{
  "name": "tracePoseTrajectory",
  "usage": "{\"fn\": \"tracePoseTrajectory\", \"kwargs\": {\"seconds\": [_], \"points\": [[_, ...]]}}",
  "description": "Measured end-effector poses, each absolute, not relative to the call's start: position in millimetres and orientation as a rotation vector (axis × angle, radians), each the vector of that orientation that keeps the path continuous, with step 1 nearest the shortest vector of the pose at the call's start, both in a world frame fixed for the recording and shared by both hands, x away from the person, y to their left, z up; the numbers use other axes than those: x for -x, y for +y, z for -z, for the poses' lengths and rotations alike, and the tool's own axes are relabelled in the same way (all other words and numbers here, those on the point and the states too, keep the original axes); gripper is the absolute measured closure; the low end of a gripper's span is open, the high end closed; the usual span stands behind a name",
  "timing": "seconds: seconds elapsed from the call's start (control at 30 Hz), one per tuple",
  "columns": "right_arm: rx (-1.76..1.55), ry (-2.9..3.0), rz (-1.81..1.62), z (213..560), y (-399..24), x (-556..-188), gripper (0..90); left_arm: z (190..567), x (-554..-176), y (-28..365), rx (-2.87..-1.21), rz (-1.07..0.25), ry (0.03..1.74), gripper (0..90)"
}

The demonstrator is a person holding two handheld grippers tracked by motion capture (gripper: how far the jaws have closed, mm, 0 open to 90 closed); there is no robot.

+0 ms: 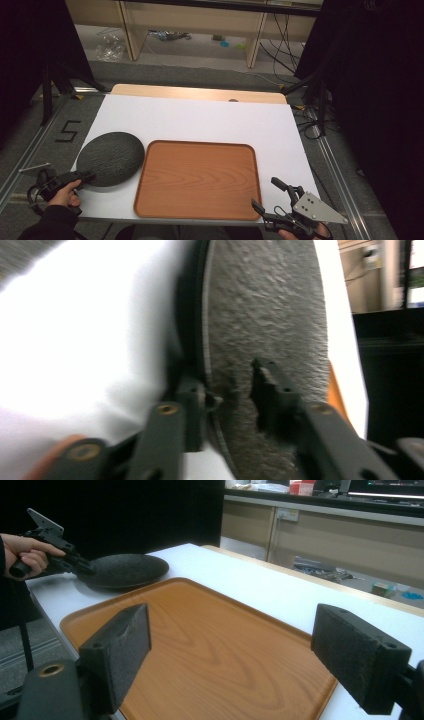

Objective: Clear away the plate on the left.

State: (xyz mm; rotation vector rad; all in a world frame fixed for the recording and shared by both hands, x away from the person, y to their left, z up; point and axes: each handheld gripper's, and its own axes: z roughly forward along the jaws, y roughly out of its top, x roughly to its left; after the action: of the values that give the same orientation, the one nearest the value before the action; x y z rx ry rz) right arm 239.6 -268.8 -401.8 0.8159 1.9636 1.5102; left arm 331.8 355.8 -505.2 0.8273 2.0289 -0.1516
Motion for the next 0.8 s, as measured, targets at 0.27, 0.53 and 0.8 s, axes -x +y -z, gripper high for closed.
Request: {"fn": "tracePoseTrajectory", "kwargs": {"seconds": [0.27,0.53,0.8], "points": [[-0.803,1.944,-1.539,402.8,-267.7,-240.9,17.4,501.1,-330.2,359.3,-0.8,0.125,1.968,78.3],[-0.825,1.959,-1.529,402.1,-267.9,-239.0,17.7,497.0,-329.2,361.6,-0.759,0.108,1.905,83.0],[-0.817,1.963,-1.548,402.5,-267.6,-240.1,18.0,484.0,-333.2,359.6,-0.846,0.007,1.841,86.1]]}}
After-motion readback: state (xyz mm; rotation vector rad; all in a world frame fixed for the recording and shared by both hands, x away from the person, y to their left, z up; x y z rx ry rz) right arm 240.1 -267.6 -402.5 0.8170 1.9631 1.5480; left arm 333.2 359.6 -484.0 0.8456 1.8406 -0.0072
